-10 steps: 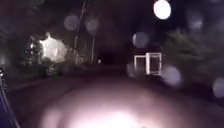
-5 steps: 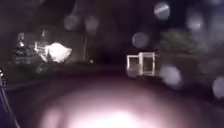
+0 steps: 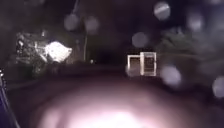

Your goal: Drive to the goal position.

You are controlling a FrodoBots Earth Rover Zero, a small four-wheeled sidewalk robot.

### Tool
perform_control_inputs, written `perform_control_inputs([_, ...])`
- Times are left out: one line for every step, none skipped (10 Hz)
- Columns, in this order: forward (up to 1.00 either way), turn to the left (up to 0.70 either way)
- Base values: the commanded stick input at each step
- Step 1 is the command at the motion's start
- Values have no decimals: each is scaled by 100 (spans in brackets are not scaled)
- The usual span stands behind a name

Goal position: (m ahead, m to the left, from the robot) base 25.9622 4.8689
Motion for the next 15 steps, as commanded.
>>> perform_control_inputs([50, 0])
perform_control_inputs([50, 0])
perform_control_inputs([50, 0])
perform_control_inputs([50, 0])
perform_control_inputs([50, 0])
perform_control_inputs([50, 0])
perform_control_inputs([50, 0])
perform_control_inputs([50, 0])
perform_control_inputs([50, 0])
perform_control_inputs([50, 0])
perform_control_inputs([50, 0])
perform_control_inputs([50, 0])
perform_control_inputs([50, 0])
perform_control_inputs([50, 0])
perform_control_inputs([50, 0])
